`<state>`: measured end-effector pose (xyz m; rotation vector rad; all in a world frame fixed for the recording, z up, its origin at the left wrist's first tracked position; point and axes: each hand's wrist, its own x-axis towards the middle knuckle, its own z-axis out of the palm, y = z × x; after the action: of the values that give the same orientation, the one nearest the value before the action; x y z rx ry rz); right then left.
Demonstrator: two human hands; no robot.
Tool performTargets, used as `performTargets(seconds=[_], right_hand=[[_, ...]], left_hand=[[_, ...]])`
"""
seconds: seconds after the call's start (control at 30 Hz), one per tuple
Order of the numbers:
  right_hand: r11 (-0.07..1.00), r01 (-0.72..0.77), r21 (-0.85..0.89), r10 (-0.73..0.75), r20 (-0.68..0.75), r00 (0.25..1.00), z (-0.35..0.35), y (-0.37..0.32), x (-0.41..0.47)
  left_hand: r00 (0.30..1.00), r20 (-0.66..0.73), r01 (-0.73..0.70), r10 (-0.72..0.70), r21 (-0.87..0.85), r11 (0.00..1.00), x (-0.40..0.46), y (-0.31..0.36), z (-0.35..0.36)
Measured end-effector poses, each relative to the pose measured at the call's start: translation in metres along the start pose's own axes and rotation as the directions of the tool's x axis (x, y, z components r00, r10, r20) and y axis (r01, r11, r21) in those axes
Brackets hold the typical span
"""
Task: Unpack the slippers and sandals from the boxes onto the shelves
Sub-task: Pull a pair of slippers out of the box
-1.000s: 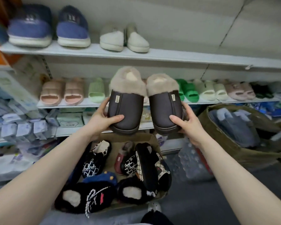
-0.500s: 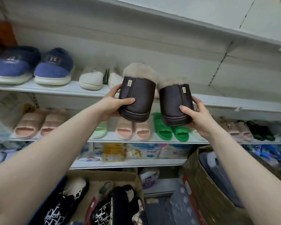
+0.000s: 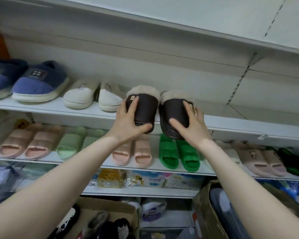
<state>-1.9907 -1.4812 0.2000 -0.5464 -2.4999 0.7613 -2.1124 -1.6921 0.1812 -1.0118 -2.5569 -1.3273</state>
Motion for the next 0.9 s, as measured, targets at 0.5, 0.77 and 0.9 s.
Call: performTargets(seconds=[0.5,0.77,0.9], right_hand=[[0.951,0.120,-0.285,-0.127,-0.005,0.992,0.033,0.022,0.086],[0.941,0.146,-0.306,-0.144,0.029,0.989,0.036,0.032,0.105],[0.927,0.141,-0.346,-0.128,0.060,0.990,0.033,0.031,0.104]], left_hand=[[0.999,0.036,-0.004,-0.006,0.281,0.960,0.075,-0.014,0.024],[0.999,0.039,-0.019,0.006,0.323,0.946,0.094,-0.025,0.031],[0.999,0.040,-0.025,0.012,0.355,0.934,0.093,-0.023,0.033]])
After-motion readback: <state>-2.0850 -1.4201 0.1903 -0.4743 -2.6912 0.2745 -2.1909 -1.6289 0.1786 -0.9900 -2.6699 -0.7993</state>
